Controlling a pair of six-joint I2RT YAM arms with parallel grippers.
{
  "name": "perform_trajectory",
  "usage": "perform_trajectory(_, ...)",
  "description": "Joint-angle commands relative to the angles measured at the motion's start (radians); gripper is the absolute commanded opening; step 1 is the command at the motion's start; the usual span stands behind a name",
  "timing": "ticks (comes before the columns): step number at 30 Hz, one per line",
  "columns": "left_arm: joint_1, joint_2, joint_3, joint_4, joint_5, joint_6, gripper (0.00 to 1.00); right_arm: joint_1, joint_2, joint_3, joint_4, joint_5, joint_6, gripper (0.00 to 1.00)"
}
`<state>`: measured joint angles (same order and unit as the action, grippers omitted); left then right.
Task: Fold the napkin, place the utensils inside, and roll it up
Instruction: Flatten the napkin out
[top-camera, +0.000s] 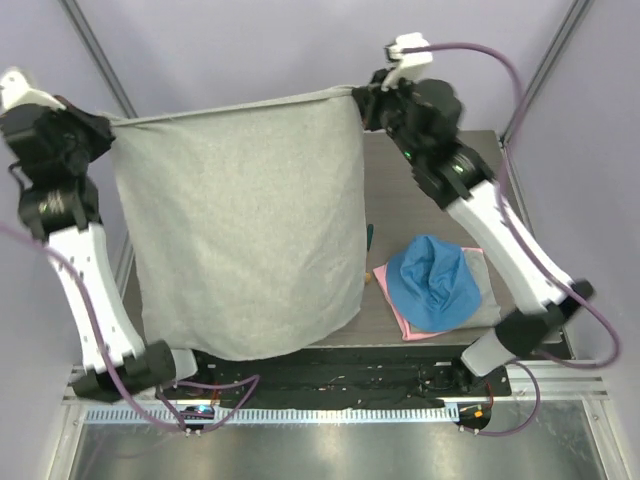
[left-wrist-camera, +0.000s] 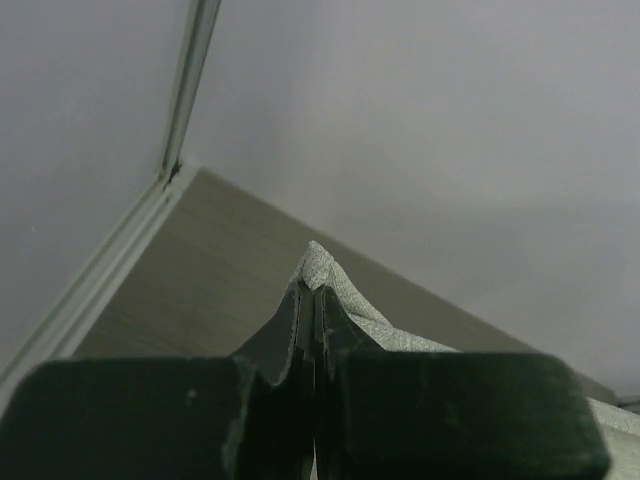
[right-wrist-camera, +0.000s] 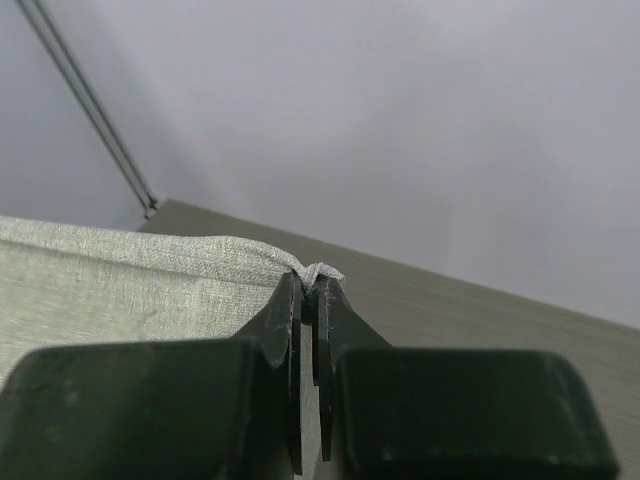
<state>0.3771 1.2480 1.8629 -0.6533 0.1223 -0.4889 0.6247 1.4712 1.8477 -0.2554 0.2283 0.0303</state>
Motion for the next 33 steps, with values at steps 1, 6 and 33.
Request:
perform_trajectory(1, 0.013, 0.168, -0.161, 0.107, -0.027, 0.026, 0.00, -0.147, 0.323, 0.102, -0.016, -0.137, 0.095, 0.01)
perform_trajectory(6, 0.011, 0.454, -0.262, 0.319, -0.001, 0.058, 0.00, -0.204, 0.702, 0.379, -0.007, -0.213, 0.106, 0.01)
perform_trajectory(33, -0.243, 0.533, -0.339, 0.335, -0.027, 0.000, 0.91, -0.276, 0.802, 0.251, 0.076, -0.550, 0.322, 0.84)
